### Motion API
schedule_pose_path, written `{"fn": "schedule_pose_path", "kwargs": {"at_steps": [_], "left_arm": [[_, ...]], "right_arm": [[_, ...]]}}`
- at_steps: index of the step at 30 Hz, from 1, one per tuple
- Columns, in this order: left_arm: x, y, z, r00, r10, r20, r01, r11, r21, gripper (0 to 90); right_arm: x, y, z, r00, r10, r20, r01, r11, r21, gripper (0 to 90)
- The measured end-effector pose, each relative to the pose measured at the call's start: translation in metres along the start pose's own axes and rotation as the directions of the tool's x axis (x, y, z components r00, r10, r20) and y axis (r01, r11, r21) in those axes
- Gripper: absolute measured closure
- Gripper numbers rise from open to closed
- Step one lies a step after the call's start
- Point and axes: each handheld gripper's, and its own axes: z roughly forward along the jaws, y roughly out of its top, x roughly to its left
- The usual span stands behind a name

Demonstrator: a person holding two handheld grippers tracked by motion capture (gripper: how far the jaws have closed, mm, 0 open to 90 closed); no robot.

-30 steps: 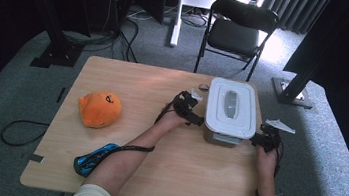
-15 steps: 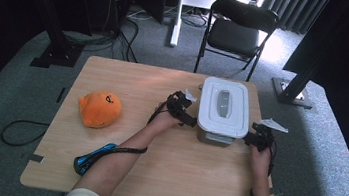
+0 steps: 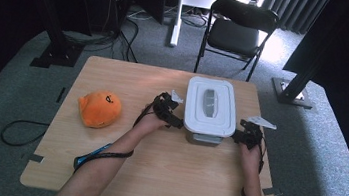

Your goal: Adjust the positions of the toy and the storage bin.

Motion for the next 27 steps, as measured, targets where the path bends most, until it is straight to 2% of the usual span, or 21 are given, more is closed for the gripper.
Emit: {"fn": "schedule_pose_path", "kwargs": {"at_steps": [5, 9, 19, 27], "left_arm": [[0.005, -0.008, -0.009, 0.9997, -0.023, -0.004, 0.023, 0.9997, -0.003, 1.6], [0.007, -0.014, -0.015, 0.9994, -0.028, -0.019, 0.028, 0.9996, -0.001, 1.7], [0.008, -0.024, -0.035, 0.9981, 0.003, -0.062, -0.002, 0.9999, 0.010, 2.6], [0.005, -0.036, -0.047, 0.9983, -0.003, -0.058, 0.003, 1.0000, -0.005, 2.6]], "right_arm": [[0.013, 0.004, -0.001, 0.9993, -0.038, 0.007, 0.038, 0.999, 0.009, 24.8], [0.021, 0.003, -0.001, 0.9995, -0.023, -0.021, 0.023, 1.000, -0.004, 25.8], [0.041, -0.006, -0.004, 0.9974, -0.037, -0.063, 0.036, 0.999, -0.012, 26.4], [0.053, -0.010, -0.010, 0.9937, -0.070, -0.087, 0.070, 0.998, -0.008, 26.4]]}}
